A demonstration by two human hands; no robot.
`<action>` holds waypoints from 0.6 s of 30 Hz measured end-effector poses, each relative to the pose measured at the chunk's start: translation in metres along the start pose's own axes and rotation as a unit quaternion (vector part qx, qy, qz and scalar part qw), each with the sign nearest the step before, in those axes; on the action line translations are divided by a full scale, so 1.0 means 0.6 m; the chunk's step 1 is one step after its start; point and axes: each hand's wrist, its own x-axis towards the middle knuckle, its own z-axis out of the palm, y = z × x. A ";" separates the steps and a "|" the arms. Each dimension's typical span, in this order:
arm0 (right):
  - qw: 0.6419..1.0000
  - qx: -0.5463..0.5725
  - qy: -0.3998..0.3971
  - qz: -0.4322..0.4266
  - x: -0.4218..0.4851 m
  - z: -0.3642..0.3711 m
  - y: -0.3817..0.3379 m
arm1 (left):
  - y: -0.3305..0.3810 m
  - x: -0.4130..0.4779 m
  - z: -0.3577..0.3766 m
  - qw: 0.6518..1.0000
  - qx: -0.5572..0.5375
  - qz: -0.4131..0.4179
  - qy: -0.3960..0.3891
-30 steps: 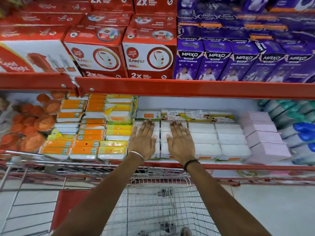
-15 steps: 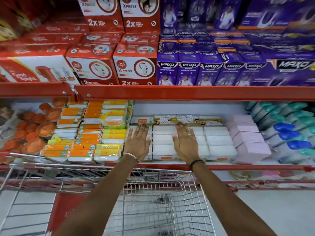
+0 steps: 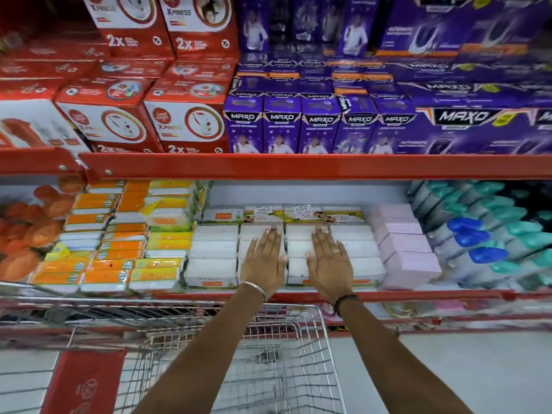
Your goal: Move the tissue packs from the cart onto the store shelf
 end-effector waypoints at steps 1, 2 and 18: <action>1.000 -0.002 0.004 0.003 0.001 0.000 -0.001 | 0.000 -0.001 0.002 1.000 0.005 0.003 0.004; 1.000 -0.008 0.009 0.004 0.002 0.002 0.000 | 0.000 0.000 0.005 1.000 0.009 0.008 0.009; 0.997 0.040 0.053 -0.028 -0.013 -0.012 -0.019 | 0.021 -0.021 -0.021 0.997 -0.013 0.009 0.071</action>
